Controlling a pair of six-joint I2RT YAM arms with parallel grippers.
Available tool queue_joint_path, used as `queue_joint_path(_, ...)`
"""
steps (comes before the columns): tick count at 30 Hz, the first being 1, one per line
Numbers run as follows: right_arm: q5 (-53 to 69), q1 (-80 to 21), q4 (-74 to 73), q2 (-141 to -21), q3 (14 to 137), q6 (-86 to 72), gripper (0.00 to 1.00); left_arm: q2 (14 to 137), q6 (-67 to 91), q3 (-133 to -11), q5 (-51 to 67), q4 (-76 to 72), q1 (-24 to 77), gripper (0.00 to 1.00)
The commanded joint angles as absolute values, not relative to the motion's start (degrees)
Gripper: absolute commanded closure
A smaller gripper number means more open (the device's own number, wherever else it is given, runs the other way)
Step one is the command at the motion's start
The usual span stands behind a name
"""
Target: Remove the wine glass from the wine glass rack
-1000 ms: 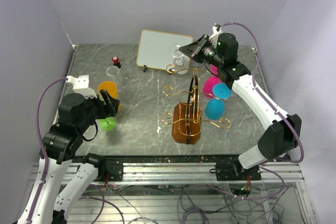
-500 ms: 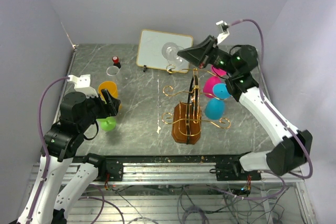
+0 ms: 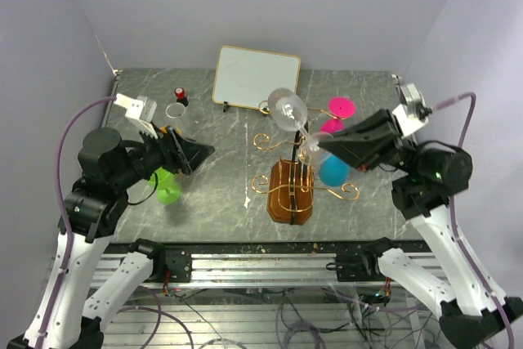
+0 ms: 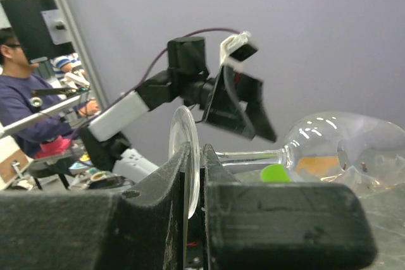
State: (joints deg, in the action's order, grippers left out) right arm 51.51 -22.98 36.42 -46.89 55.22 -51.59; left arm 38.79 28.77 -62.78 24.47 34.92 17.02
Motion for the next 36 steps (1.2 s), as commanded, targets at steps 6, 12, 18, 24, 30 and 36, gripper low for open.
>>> queue_joint_path(6, 46.62, -22.88, 49.07, -34.54, 45.58, -66.7, 1.0, 44.29, 59.97, -61.03, 50.03, -12.44, 16.7, 0.1)
queue_joint_path(12, 44.1, -22.85, 61.5, -34.62, 43.1, -76.93, 1.0, 48.5, 75.53, -57.36, 48.43, -37.54, 17.23, 0.05)
queue_joint_path(18, 40.86, -22.87, 85.82, -43.17, 40.9, -95.42, 1.0, 52.76, 77.04, -58.33, 48.08, -40.91, 22.8, 0.06)
queue_joint_path(24, 36.79, -22.94, 104.5, -54.12, 42.46, -108.07, 1.0, 55.15, 70.11, -59.65, 46.76, -34.17, 31.11, 0.08)
queue_joint_path(30, 34.25, -22.99, 102.38, -52.98, 41.46, -103.05, 1.0, 55.35, 72.78, -57.13, 46.91, -38.33, 34.13, 0.11)
queue_joint_path(36, 33.3, -22.99, 104.31, -54.85, 40.75, -104.66, 1.0, 55.54, 77.06, -54.77, 47.76, -44.72, 35.57, 0.17)
